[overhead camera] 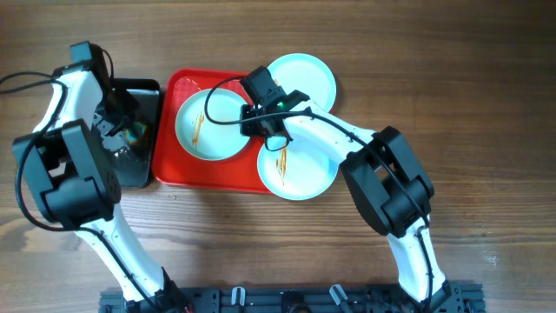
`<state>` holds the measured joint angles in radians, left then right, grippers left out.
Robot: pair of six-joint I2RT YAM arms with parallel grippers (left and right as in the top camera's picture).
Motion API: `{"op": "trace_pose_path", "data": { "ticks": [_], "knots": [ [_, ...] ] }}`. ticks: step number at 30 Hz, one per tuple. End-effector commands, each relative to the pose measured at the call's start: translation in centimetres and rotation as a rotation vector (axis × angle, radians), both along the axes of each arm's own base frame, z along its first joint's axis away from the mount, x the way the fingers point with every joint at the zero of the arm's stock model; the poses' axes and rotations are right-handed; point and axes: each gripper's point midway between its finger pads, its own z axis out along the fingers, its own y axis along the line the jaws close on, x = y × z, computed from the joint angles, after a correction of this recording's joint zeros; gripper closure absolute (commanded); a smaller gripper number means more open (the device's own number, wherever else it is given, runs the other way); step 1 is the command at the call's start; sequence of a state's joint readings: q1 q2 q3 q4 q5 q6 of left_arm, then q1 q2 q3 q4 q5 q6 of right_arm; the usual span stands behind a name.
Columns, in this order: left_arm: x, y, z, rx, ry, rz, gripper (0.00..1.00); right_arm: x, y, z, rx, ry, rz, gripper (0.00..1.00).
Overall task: Clean dirty plates on tray and stack at the side
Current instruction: 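Grasp the green sponge with the left gripper and lift it, then scrub the left plate with the sponge while the right gripper holds the top plate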
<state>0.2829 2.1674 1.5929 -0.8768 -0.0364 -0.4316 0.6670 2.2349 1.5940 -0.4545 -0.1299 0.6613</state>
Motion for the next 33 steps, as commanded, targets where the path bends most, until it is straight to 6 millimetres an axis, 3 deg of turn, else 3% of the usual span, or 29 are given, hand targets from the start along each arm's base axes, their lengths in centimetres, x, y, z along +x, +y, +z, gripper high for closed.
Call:
{"op": "trace_pose_path", "data": {
  "ticks": [1,3,7,9,13,17,23,27,30,33],
  "knots": [
    [-0.3,-0.7,-1.1,-0.007,0.033,-0.022,0.96,-0.3,0.4,-1.0,-0.003,0.022,0.015,0.92],
    [0.4,-2.5,0.2,-0.095,-0.014,-0.134,0.96,-0.7,0.8,-0.9,0.023,0.042,0.033,0.92],
    [1.4,-4.5,6.0,-0.149,-0.135,-0.304,0.96,-1.0,1.0,-0.8,0.035,0.052,0.054,0.96],
    [1.1,-6.3,10.1,-0.163,-0.217,-0.441,0.96,-1.3,1.2,-0.8,0.045,0.058,0.078,0.96],
    [0.2,-9.3,14.3,-0.130,-0.290,-0.685,0.96,-1.5,1.1,-0.8,0.047,0.073,0.079,0.96],
    [-1.8,-11.8,12.3,-0.171,-0.208,-0.785,0.96,-1.0,0.6,-0.7,0.073,0.093,0.066,0.96],
    [-3.7,-14.6,5.3,-0.210,-0.158,-0.807,0.96,-0.7,0.1,-0.6,0.088,0.105,0.058,0.96],
    [-3.0,-17.0,2.5,-0.168,-0.218,-0.836,0.96,-0.7,0.1,-0.6,0.091,0.106,0.059,0.96],
    [-2.3,-15.8,0.3,-0.031,-0.199,-0.698,0.96,-0.6,0.2,-0.6,0.093,0.103,0.059,0.95],
    [-2.1,-16.0,-1.3,-0.044,-0.187,-0.605,0.96,-0.7,0.2,-0.6,0.092,0.105,0.059,0.96]
  ]
}}
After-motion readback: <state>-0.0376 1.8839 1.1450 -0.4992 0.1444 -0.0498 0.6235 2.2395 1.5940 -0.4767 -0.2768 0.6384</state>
